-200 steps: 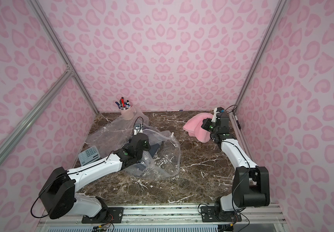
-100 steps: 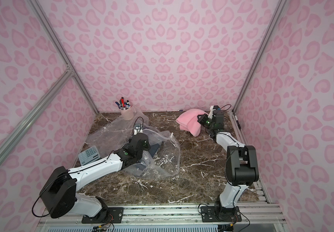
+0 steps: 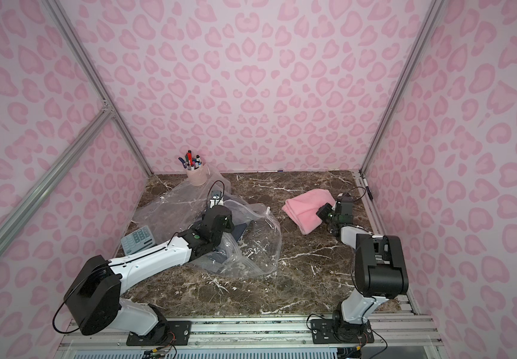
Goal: Take the blanket out of the vacuum bag
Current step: Place the blanket at the center of the board.
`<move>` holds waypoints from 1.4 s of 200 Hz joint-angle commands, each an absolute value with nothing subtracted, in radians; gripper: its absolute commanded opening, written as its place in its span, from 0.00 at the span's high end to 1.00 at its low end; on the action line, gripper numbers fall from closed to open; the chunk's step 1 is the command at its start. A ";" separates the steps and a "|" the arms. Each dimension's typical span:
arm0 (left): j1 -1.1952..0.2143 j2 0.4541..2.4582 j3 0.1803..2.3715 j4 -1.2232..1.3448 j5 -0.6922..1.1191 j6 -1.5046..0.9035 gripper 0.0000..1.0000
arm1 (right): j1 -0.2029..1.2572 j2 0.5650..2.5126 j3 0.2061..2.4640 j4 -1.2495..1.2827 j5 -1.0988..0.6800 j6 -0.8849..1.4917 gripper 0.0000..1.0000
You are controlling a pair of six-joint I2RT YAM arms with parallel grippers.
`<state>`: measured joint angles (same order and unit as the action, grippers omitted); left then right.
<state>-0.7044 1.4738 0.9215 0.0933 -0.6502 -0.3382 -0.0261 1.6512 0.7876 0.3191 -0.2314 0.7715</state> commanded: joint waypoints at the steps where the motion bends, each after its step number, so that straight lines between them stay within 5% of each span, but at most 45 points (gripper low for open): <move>1: -0.703 1.470 0.914 0.112 -0.634 -0.345 0.96 | -0.026 1.634 0.775 0.238 -0.144 0.682 1.00; 56: -0.703 1.448 0.913 0.109 -0.633 -0.329 0.96 | -0.025 1.576 0.678 0.195 -0.096 0.686 1.00; 86: -0.702 1.448 0.916 0.116 -0.615 -0.323 0.96 | -0.014 1.539 0.673 0.102 -0.084 0.686 0.42; 106: -0.703 1.447 0.910 0.133 -0.602 -0.318 0.96 | 0.020 1.483 0.670 0.032 -0.019 0.673 0.28; 180: -0.700 1.434 0.892 0.158 -0.537 -0.324 0.96 | 0.262 1.195 0.677 -0.275 0.309 0.711 0.25; 208: -0.662 1.403 0.874 0.132 -0.512 -0.379 0.96 | 0.409 1.120 0.657 -0.171 0.324 0.544 0.21; 247: -0.614 1.351 0.847 0.070 -0.527 -0.455 0.96 | 0.424 1.384 0.905 -0.224 0.232 0.221 0.17; 280: -0.577 1.302 0.844 0.009 -0.560 -0.481 0.96 | 0.463 1.659 1.140 -0.333 0.354 0.070 0.16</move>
